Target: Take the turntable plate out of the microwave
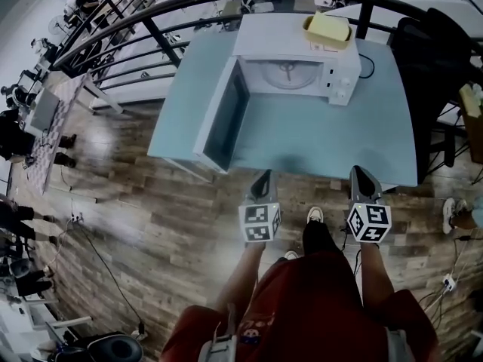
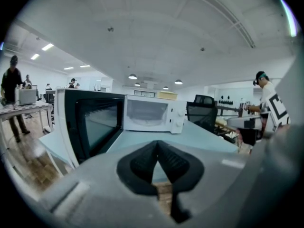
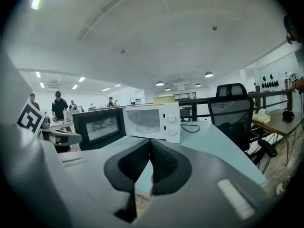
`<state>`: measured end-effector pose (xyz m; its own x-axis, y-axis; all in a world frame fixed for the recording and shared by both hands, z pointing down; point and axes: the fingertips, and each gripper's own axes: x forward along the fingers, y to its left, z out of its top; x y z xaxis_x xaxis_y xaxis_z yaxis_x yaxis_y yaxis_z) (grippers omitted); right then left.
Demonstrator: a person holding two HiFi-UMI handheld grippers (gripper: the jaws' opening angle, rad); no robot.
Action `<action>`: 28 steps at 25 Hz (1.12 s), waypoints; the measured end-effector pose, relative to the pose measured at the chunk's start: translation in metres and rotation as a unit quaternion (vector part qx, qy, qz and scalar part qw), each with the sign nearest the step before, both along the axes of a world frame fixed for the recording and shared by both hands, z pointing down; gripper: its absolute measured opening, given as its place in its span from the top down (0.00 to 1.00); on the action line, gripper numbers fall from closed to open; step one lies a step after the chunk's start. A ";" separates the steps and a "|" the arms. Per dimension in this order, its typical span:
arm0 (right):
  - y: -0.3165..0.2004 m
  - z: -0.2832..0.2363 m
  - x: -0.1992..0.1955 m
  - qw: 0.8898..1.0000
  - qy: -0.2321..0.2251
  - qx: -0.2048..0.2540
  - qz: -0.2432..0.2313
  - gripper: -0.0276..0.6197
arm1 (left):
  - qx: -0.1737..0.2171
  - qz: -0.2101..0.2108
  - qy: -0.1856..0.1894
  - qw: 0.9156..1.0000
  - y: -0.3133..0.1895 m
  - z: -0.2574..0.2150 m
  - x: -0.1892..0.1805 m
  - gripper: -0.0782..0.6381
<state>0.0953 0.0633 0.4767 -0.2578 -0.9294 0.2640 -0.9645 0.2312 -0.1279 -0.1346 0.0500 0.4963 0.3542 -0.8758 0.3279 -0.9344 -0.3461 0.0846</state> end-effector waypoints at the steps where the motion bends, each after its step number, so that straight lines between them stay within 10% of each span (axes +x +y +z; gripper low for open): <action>1: -0.010 0.000 0.003 1.000 0.000 0.000 -0.001 0.96 | 0.000 0.000 -0.001 1.000 -0.009 -0.001 0.004 0.89; 28: -0.243 0.017 0.076 0.997 -0.030 -0.016 -0.062 0.96 | -0.018 -0.045 -0.028 0.998 -0.229 0.000 0.089 0.89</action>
<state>0.1715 -0.1794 0.4938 -0.3871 -0.8802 0.2747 -0.9189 0.3438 -0.1934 -0.0453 -0.1789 0.4959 0.2552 -0.8907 0.3762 -0.9650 -0.2588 0.0418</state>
